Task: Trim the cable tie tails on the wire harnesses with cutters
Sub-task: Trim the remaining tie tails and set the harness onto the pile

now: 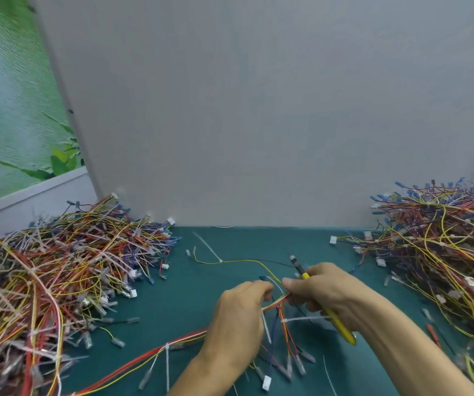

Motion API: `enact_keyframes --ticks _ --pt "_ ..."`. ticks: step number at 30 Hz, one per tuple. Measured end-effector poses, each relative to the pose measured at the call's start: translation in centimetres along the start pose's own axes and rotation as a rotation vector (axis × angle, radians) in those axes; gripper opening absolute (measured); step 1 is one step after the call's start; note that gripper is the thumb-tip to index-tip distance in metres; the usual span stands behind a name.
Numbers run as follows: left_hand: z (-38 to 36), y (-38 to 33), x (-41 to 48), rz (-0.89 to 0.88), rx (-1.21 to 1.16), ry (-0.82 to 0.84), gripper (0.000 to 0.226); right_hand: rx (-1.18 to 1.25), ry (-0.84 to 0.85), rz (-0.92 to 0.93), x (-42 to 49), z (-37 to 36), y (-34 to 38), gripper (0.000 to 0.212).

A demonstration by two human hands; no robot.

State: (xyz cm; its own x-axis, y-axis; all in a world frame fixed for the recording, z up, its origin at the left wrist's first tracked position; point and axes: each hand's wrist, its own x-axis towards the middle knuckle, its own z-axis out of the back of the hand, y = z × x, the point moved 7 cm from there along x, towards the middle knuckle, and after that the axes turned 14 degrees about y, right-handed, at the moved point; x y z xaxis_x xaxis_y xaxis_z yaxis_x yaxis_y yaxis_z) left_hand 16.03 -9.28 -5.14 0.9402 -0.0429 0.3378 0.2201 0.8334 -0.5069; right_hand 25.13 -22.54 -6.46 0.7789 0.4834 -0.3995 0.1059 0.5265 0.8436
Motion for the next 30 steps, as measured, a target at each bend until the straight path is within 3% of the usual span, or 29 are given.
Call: enact_keyframes --ticks 4,8,10,13,16,18,21,23,27,30 --pt "-0.1 -0.2 0.0 -0.025 -0.011 0.023 0.026 0.346 -0.106 0.074 0.8 -0.1 -0.3 0.018" --pt "1.4 -1.1 -0.3 -0.072 0.138 -0.044 0.035 0.626 -0.415 0.226 0.0 4.2 0.8 0.023" --pt "2.4 -1.3 -0.5 -0.089 0.260 -0.091 0.039 0.639 -0.606 0.310 -1.3 7.7 1.7 0.028" --pt "3.8 -0.6 -0.5 0.014 0.244 -0.064 0.050 0.619 -0.756 0.370 -2.9 11.1 2.4 0.033" --pt "4.5 1.2 -0.1 0.178 0.133 0.088 0.070 0.524 -0.837 0.364 -3.5 12.5 2.5 0.031" --pt "5.1 2.2 0.0 0.183 0.045 0.242 0.065 0.500 -0.878 0.352 -3.7 13.0 2.5 0.030" --pt "6.1 4.3 -1.0 0.255 -0.308 0.518 0.055 0.510 -0.920 0.351 -4.1 14.1 2.8 0.032" --pt "7.8 6.9 -2.1 0.381 -0.472 0.496 0.053 0.539 -0.941 0.381 -4.5 15.1 3.4 0.032" --pt "11.3 12.5 -4.0 0.601 -0.470 0.261 0.047 0.492 -0.987 0.382 -5.2 16.6 4.6 0.017" --pt "11.8 14.9 -4.9 0.686 -0.367 0.301 0.030 0.490 -1.021 0.384 -5.1 17.0 4.8 0.018"
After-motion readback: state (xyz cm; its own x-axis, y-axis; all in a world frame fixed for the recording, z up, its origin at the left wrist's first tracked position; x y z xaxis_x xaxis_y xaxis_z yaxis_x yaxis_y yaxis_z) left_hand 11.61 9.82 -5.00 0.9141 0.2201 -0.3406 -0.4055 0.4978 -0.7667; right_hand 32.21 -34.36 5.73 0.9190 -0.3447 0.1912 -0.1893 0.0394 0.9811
